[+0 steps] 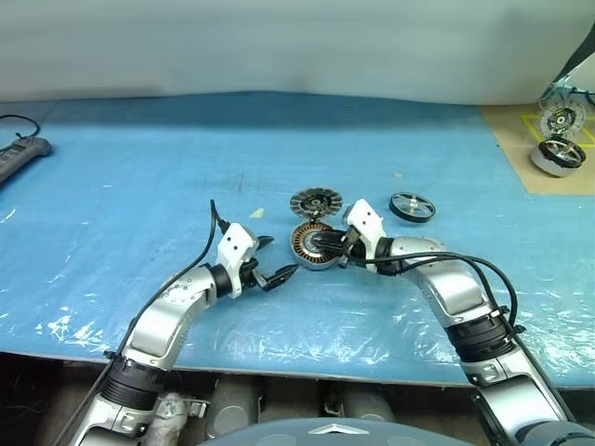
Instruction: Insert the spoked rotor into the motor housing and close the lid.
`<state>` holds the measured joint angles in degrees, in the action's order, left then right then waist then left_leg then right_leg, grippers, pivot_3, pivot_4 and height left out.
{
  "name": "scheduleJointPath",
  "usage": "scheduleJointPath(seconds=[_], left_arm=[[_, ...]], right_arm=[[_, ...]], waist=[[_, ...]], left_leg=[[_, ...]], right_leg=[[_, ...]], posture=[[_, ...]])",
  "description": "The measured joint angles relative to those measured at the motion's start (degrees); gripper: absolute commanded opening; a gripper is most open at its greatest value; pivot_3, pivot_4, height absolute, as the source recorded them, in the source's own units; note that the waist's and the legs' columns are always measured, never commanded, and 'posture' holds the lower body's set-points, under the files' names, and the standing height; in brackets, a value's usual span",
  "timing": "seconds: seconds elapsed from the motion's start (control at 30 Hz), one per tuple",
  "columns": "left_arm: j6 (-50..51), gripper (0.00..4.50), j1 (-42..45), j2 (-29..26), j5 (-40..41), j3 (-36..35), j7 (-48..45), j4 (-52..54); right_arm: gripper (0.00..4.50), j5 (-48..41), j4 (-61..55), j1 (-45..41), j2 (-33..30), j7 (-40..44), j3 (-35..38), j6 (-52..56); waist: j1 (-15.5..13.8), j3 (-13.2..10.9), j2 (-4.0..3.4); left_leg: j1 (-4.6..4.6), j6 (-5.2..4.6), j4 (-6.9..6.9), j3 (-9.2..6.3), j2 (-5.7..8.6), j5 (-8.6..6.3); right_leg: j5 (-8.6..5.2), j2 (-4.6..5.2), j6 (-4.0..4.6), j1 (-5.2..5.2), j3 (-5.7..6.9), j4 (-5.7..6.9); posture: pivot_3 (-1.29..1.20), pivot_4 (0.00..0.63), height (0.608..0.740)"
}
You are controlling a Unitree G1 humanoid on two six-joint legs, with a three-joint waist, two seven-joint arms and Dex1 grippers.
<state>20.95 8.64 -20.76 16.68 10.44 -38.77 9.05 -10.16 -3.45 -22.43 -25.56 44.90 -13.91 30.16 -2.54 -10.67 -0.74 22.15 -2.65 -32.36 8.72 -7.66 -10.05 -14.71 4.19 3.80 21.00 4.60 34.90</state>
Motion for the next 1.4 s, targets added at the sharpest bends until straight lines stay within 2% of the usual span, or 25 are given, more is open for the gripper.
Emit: scheduleJointPath(seconds=[0.47,0.6,0.83,1.03,1.23,1.33,1.4], left_arm=[[0.28,4.50,0.53,0.02,-0.01,0.01,0.14,-0.07],[-1.17,4.50,2.72,-1.38,0.07,-1.73,-2.26,-4.61],[-3.75,4.50,2.51,-1.58,-0.01,-2.92,-3.99,-7.09],[-6.08,4.50,1.90,-1.28,-0.46,-2.92,-4.59,-8.92],[-8.32,4.50,1.50,-0.88,-1.39,-2.90,-5.01,-10.95],[-8.72,4.50,1.35,-0.69,-1.59,-2.90,-5.39,-11.25],[-8.73,4.50,1.36,-0.38,-1.64,-2.89,-5.51,-11.24]], right_arm=[[0.56,0.99,0.17,-0.10,-0.89,1.71,-0.75,-0.73],[0.56,1.28,1.12,-0.39,0.47,0.93,-0.82,-1.33],[2.94,1.20,0.91,-0.28,0.64,1.62,-1.46,-1.96],[2.94,0.80,0.65,-0.19,0.17,1.58,-0.55,-1.01],[2.94,-4.12,-0.47,0.17,0.83,2.13,3.18,3.65],[2.37,-5.54,-1.39,-0.06,0.84,2.22,4.22,4.95],[1.66,-5.68,-1.45,-0.58,1.06,2.19,4.20,5.11]], waist=[[0.05,0.01,0.02],[0.22,0.02,0.01],[-0.02,0.04,0.02],[-0.06,0.03,0.02],[-0.06,0.03,0.02],[-0.06,0.03,0.02],[-0.05,0.03,0.02]], left_leg=[[-0.14,0.02,0.00,0.00,-0.01,-0.01],[-0.18,0.05,0.01,0.00,-0.02,0.00],[-0.16,0.13,0.00,0.00,-0.02,-0.07],[-0.21,0.21,-0.01,0.00,-0.02,-0.09],[0.08,0.00,0.01,0.00,-0.01,0.01],[0.11,0.00,0.02,0.00,-0.02,0.01],[0.11,0.01,0.02,0.00,-0.02,0.01]], right_leg=[[0.00,0.00,0.00,-0.12,0.00,0.01],[0.00,-0.02,0.00,-0.11,-0.01,0.03],[0.00,-0.01,0.00,-0.14,-0.01,0.00],[0.00,-0.01,0.01,-0.19,-0.01,0.01],[0.00,-0.01,0.01,0.07,-0.01,0.00],[0.00,-0.01,0.01,0.11,-0.01,0.00],[0.00,-0.02,0.01,0.11,-0.01,0.01]], posture=[[0.00,0.150,0.740],[0.00,0.150,0.740],[0.00,0.150,0.740],[0.00,0.150,0.740],[0.00,0.150,0.740],[0.00,0.150,0.740],[0.00,0.150,0.740]])
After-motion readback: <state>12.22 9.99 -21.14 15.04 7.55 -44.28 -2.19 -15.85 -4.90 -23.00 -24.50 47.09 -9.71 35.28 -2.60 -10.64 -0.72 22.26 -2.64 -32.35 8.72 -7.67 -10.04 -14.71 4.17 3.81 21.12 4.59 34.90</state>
